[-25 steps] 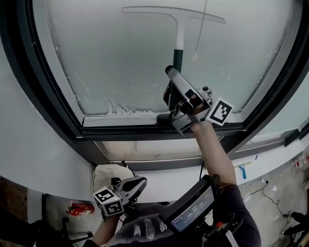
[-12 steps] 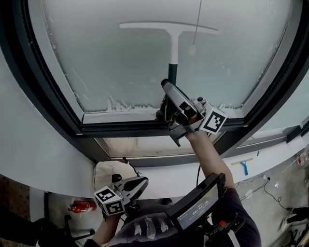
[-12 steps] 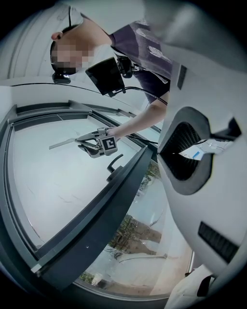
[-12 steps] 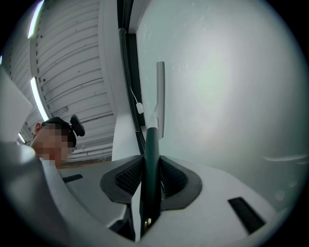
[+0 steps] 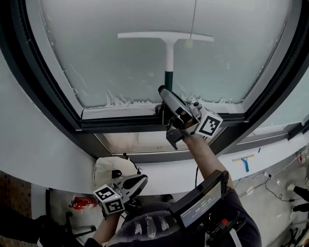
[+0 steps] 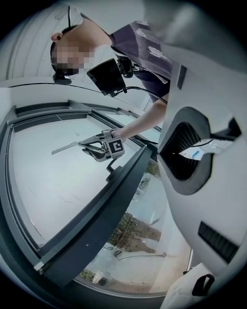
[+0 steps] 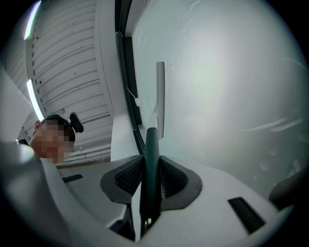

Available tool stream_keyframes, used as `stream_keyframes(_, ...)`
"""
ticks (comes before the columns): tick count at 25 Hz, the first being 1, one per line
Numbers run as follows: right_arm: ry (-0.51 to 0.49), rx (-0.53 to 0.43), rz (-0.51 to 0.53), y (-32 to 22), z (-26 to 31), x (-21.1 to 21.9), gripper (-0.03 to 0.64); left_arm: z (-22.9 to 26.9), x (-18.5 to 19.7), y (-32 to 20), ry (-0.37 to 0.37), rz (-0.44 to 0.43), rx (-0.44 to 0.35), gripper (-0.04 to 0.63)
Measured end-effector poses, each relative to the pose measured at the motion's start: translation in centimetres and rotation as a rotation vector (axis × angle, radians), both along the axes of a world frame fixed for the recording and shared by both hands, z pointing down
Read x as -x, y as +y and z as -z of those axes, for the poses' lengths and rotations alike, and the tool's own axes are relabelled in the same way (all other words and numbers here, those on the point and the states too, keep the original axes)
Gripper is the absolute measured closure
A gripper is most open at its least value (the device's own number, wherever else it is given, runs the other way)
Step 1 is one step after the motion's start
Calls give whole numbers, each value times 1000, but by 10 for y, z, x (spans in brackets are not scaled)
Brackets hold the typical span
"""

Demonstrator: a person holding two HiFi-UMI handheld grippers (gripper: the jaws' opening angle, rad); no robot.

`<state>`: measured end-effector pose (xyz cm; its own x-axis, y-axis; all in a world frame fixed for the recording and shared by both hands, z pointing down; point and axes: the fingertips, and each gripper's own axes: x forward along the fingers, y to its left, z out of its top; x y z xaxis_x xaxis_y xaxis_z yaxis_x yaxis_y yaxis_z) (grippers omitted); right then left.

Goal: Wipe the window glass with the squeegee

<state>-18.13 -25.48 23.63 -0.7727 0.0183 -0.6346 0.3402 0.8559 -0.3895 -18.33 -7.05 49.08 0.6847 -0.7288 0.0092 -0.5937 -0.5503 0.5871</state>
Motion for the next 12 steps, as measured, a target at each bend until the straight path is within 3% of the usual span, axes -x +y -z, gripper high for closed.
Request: stream_keyframes(12,17,45,2,4,-29,-1,520,2,-1,-1,1,3,-9,591)
